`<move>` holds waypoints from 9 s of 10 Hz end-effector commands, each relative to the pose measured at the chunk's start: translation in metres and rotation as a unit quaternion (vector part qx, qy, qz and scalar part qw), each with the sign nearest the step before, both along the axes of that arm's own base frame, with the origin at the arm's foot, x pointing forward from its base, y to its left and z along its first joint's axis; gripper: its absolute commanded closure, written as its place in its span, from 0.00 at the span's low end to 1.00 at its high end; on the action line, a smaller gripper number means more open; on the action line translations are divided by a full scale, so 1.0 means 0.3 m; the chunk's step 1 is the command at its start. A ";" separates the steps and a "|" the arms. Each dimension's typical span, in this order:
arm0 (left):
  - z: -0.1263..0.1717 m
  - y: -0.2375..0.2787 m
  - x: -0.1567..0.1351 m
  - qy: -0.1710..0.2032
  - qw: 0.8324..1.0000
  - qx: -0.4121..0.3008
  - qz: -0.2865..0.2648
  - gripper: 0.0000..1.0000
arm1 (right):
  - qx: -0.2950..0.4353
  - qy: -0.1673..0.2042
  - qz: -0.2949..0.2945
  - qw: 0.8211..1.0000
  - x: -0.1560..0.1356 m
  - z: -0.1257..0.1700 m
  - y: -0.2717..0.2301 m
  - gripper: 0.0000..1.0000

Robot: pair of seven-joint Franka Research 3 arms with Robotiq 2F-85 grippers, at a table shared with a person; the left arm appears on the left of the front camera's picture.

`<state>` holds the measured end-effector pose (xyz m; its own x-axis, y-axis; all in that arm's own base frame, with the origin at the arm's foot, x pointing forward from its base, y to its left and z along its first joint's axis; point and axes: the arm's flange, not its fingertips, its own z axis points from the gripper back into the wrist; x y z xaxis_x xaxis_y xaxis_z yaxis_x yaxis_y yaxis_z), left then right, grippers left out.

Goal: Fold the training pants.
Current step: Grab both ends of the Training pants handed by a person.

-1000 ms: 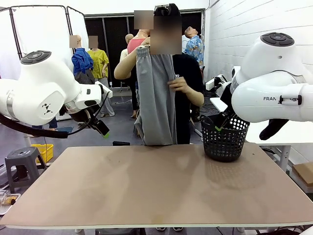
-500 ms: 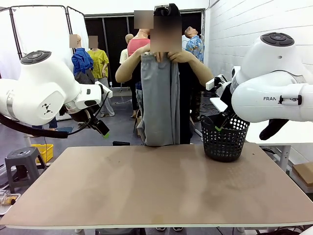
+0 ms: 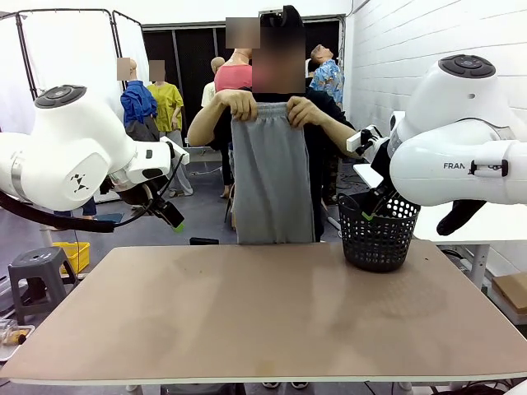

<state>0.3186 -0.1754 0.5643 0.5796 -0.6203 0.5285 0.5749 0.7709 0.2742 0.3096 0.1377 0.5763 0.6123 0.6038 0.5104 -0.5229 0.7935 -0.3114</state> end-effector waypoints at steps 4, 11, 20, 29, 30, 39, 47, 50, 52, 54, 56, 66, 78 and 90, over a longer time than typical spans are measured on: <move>-0.005 0.001 0.003 -0.004 1.000 0.000 0.000 0.00 | -0.003 0.000 0.002 1.000 0.006 -0.008 -0.002 0.00; -0.005 0.001 0.003 -0.004 1.000 0.000 0.000 0.00 | -0.003 0.000 0.002 1.000 0.006 -0.008 -0.002 0.00; -0.005 0.001 0.003 -0.004 1.000 0.000 0.000 0.00 | -0.003 0.000 0.002 1.000 0.006 -0.008 -0.002 0.00; -0.005 0.001 0.003 -0.004 1.000 0.000 0.000 0.00 | -0.003 0.000 0.002 1.000 0.006 -0.008 -0.002 0.00; -0.005 0.001 0.003 -0.004 1.000 0.000 0.000 0.00 | -0.003 0.000 0.002 1.000 0.006 -0.008 -0.002 0.00; 0.013 0.050 0.016 -0.007 0.993 0.072 -0.098 0.00 | -0.062 -0.019 0.128 0.990 0.044 -0.017 -0.053 0.00; -0.109 0.093 0.100 0.084 0.900 0.210 -0.373 0.00 | -0.198 -0.027 0.279 0.939 0.112 -0.119 -0.103 0.00; -0.136 0.095 0.067 0.077 0.917 0.184 -0.344 0.00 | -0.179 -0.003 0.278 0.944 0.105 -0.101 -0.099 0.00; -0.134 0.094 0.078 0.082 0.911 0.192 -0.357 0.00 | -0.183 -0.008 0.282 0.942 0.109 -0.097 -0.096 0.00; -0.156 0.119 0.167 0.066 0.891 0.179 -0.412 0.00 | -0.150 0.007 0.323 0.934 0.202 -0.138 -0.089 0.00; -0.145 0.114 0.197 0.022 0.887 0.140 -0.439 0.00 | -0.119 -0.006 0.349 0.929 0.236 -0.152 -0.091 0.00; -0.182 0.032 0.275 -0.075 0.855 -0.011 -0.513 0.00 | 0.076 -0.060 0.455 0.885 0.288 -0.206 -0.058 0.00; -0.174 -0.146 0.286 -0.186 0.840 -0.205 -0.467 0.00 | 0.215 -0.142 0.555 0.791 0.294 -0.217 -0.004 0.00; -0.217 -0.213 0.243 -0.198 0.827 -0.298 -0.433 0.00 | 0.298 -0.154 0.601 0.725 0.315 -0.234 0.031 0.00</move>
<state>0.3911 -0.2383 0.5098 -0.2076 -0.2898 0.9343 0.9476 0.1775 0.2656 0.3932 0.1511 0.5079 -0.3563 0.2840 0.8901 -0.9343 -0.1201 -0.3357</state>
